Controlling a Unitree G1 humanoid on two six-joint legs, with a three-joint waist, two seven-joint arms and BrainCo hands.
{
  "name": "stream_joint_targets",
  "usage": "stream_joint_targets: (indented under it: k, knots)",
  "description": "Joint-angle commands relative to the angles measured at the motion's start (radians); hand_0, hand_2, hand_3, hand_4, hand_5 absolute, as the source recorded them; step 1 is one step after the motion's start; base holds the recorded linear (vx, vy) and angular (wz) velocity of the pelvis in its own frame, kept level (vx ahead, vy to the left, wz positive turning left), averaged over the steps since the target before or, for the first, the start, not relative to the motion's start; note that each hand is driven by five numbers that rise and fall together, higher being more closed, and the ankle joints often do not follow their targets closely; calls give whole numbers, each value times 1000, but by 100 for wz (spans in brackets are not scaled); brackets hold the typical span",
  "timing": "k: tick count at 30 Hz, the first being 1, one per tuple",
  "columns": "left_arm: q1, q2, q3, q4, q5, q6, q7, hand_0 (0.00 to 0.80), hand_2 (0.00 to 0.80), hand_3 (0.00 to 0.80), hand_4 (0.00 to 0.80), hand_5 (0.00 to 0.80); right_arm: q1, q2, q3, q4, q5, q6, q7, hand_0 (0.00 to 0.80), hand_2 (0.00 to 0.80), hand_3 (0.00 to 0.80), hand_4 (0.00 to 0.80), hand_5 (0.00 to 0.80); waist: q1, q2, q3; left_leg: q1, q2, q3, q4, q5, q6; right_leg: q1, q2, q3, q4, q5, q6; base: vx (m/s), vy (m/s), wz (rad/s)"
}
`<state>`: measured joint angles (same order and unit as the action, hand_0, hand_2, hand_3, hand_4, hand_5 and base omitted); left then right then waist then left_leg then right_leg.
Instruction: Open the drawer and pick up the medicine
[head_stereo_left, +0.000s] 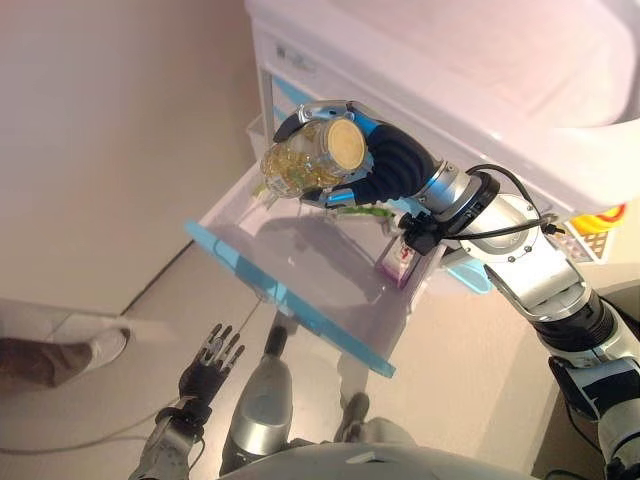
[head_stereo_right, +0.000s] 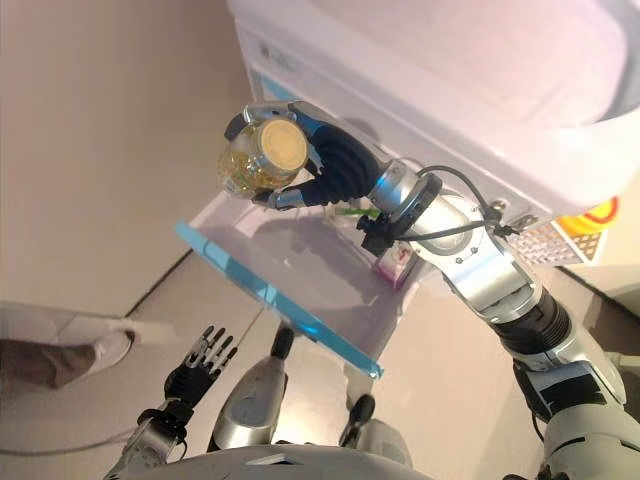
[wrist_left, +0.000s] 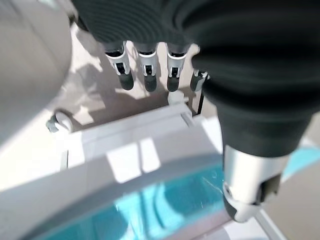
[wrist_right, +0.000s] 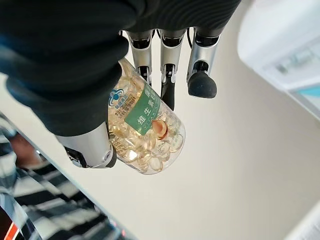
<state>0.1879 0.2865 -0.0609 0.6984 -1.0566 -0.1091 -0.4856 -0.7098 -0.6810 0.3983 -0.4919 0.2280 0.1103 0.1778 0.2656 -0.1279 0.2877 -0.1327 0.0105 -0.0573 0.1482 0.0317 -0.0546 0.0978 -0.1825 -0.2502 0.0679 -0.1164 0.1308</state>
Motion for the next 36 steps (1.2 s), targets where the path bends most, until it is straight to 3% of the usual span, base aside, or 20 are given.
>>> stream_joint_targets:
  k: [1,6,11,17,21,26,31,36]
  knots:
    - [61,-2,-6,7,54,14,4,0,0,0,0,0,-62,-6,-63,9,116,-3,-72,800,800,800,800,800,-9,25,-96,99,4,-34,-68,-66,33,-34,-22,-8,15,100,0,58,11,-13]
    - [59,-1,26,45,57,44,11,0,0,0,0,0,-101,-21,-126,105,231,45,-194,800,800,800,800,800,-21,26,-132,138,9,-24,-85,-69,30,-11,-23,-14,8,102,-2,46,7,-6]
    - [63,-7,39,79,66,52,10,0,0,0,0,0,-161,-48,-174,238,221,89,-317,800,800,800,800,800,-24,31,-161,163,11,-20,-105,-61,28,8,-27,-27,5,106,0,50,23,-1]
    - [57,-9,46,107,73,60,21,0,0,0,0,0,-277,-106,-156,550,186,193,-437,800,800,800,800,800,-17,30,-186,174,11,-15,-106,-57,26,21,-36,-42,0,113,1,57,25,1]
    - [38,13,41,140,64,64,23,0,0,0,0,0,-410,-162,-60,874,212,212,-409,800,800,800,800,800,4,24,-183,176,6,-21,-96,-59,26,31,-43,-58,4,112,-4,63,24,10]
    - [26,39,35,152,59,78,30,0,0,0,0,0,-497,-173,26,1147,224,219,-369,800,800,800,800,800,28,27,-166,177,-1,-39,-84,-64,26,40,-51,-75,10,110,-6,46,19,4]
    - [27,48,27,142,53,94,42,0,0,0,0,0,-500,-153,65,1283,216,266,-329,800,800,800,800,800,44,40,-147,176,-5,-53,-74,-69,27,46,-61,-84,14,107,-6,25,19,10]
    - [28,46,8,134,45,94,39,0,0,0,0,0,-467,-119,63,1381,181,266,-276,800,800,800,800,800,55,54,-127,172,-9,-65,-60,-76,29,45,-66,-85,24,99,-8,0,0,0]
